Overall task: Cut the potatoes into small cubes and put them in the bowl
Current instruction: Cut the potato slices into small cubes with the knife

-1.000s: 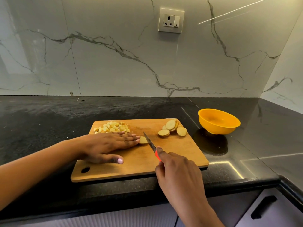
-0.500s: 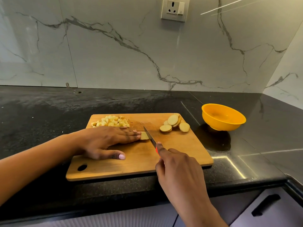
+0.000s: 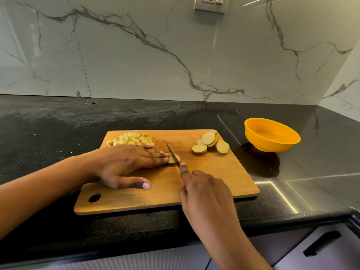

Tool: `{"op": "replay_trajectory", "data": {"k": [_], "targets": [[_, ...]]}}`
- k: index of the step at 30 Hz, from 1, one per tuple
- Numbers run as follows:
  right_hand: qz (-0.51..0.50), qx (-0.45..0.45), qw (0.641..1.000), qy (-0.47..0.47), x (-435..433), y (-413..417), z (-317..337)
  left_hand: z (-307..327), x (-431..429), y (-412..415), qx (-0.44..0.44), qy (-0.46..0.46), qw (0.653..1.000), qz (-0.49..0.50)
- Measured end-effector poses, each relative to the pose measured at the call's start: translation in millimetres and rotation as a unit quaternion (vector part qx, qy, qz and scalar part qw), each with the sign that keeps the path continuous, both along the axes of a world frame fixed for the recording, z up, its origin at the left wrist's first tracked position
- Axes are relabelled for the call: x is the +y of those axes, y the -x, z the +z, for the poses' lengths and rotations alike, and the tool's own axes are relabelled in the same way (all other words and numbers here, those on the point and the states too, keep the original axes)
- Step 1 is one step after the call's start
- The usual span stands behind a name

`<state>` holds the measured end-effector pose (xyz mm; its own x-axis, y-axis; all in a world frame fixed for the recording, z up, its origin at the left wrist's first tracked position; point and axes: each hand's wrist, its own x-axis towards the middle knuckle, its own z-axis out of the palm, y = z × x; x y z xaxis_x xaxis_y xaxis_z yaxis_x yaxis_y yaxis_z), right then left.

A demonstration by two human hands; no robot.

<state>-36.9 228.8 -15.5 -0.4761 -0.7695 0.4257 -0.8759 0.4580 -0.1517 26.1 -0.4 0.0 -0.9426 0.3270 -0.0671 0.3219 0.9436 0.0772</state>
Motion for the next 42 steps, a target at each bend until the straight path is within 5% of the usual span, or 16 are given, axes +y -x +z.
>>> {"op": "replay_trajectory", "data": {"k": [10, 25, 33, 42], "targets": [[0.041, -0.043, 0.995, -0.081, 40.2, -9.1, 13.9, -2.8, -1.3, 0.7, -0.007, 0.016, 1.000, 0.011], [-0.004, -0.019, 0.999, -0.027, 2.0, 10.8, 7.0, -4.9, 0.1, -2.2, -0.008, -0.023, 0.999, 0.032], [-0.012, -0.024, 0.999, 0.029, 16.3, 4.1, 9.9, -8.3, -0.7, -5.9, 0.060, -0.060, 0.996, 0.012], [-0.006, -0.036, 0.999, 0.029, 14.1, -3.5, 8.1, -7.4, -3.0, -3.4, 0.037, 0.026, 0.999, -0.009]]}}
